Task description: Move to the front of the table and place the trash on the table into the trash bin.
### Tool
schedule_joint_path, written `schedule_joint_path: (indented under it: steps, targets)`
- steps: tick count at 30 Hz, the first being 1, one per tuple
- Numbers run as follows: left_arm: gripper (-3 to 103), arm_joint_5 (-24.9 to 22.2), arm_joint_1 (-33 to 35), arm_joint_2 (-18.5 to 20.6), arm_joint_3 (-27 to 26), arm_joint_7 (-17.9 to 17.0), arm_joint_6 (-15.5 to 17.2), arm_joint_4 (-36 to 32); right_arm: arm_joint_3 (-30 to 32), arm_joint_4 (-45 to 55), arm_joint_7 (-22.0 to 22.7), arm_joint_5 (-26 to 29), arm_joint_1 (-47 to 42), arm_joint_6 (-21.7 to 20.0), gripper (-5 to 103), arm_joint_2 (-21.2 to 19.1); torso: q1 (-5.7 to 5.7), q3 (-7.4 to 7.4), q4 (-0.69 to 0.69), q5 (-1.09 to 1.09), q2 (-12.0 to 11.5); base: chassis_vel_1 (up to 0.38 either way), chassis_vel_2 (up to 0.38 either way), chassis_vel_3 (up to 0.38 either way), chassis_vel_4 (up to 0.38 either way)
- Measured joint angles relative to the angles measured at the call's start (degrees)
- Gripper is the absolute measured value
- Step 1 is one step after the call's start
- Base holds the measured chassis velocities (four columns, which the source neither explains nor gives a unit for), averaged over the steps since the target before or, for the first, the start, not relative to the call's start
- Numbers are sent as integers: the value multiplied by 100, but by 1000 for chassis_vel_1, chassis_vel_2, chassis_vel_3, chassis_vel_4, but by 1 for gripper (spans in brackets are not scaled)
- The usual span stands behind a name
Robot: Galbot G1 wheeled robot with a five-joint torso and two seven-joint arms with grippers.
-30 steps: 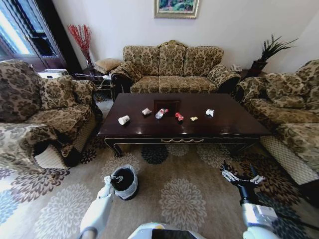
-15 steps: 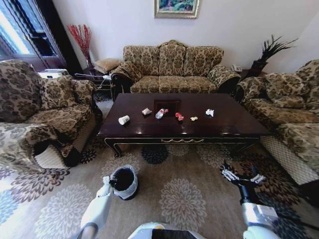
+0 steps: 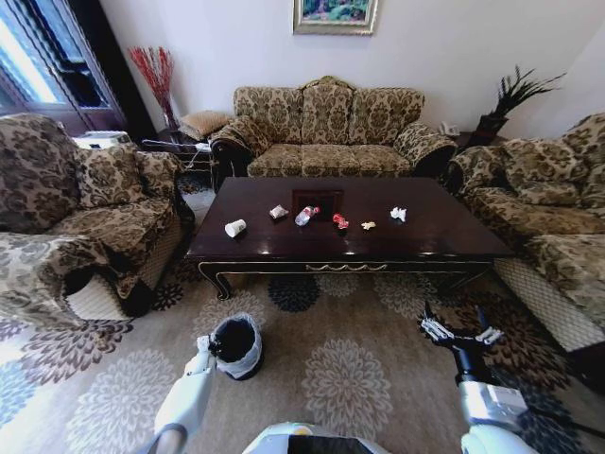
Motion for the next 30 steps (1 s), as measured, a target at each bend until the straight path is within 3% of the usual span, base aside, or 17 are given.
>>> schedule_joint_path:
  steps: [4, 8, 10, 12, 15, 16, 20, 23, 30]
  targets:
    - [4, -56, 76, -5, -18, 2, 8, -131, 12, 22, 9, 4, 0, 1, 100, 0, 0, 0, 0, -2, 0, 0, 0, 0, 0]
    - [4, -383, 417, 65, 16, -22, 109, -818, 14, 74, 27, 30, 19, -46, 100, -26, 1, 1, -3, -7, -1, 0, 0, 0, 0]
    - [4, -652, 793, 174, 2, -53, 187, -1616, 13, 97, 39, 50, 66, -108, 100, -68, 1, 1, 4, 1, -1, 0, 0, 0, 0]
    - [4, -743, 964, 215, -27, -60, 206, -1989, 6, 103, 45, 54, 97, -135, 100, -84, 0, 1, 4, -1, -1, 0, 0, 0, 0]
    - [4, -1055, 1654, 325, -177, -81, 248, -3338, -47, 125, 51, 59, 185, -218, 100, -122, 0, 0, -2, -3, 0, 0, 0, 0, 0]
    - [4, -1055, 1654, 325, -177, -81, 248, -3338, -47, 125, 51, 59, 185, -218, 100, -122, 0, 0, -2, -3, 0, 0, 0, 0, 0]
    - [4, -1169, 2482, 365, -459, -140, 153, -4963, -70, 196, 50, 115, 213, -304, 100, -203, 0, 0, 2, -1, 0, 0, 0, 0, 0]
    - [4, -1042, 2801, 344, -631, -113, -36, -5546, -50, 210, 50, 156, 232, -349, 100, -255, 0, 0, -3, -3, 1, 0, 0, 0, 0]
    - [4, -996, 3540, 289, -1108, -123, -326, -6975, -27, 315, 24, 321, 355, -609, 100, -395, 0, 0, 1, -2, 1, 0, 0, 0, 0]
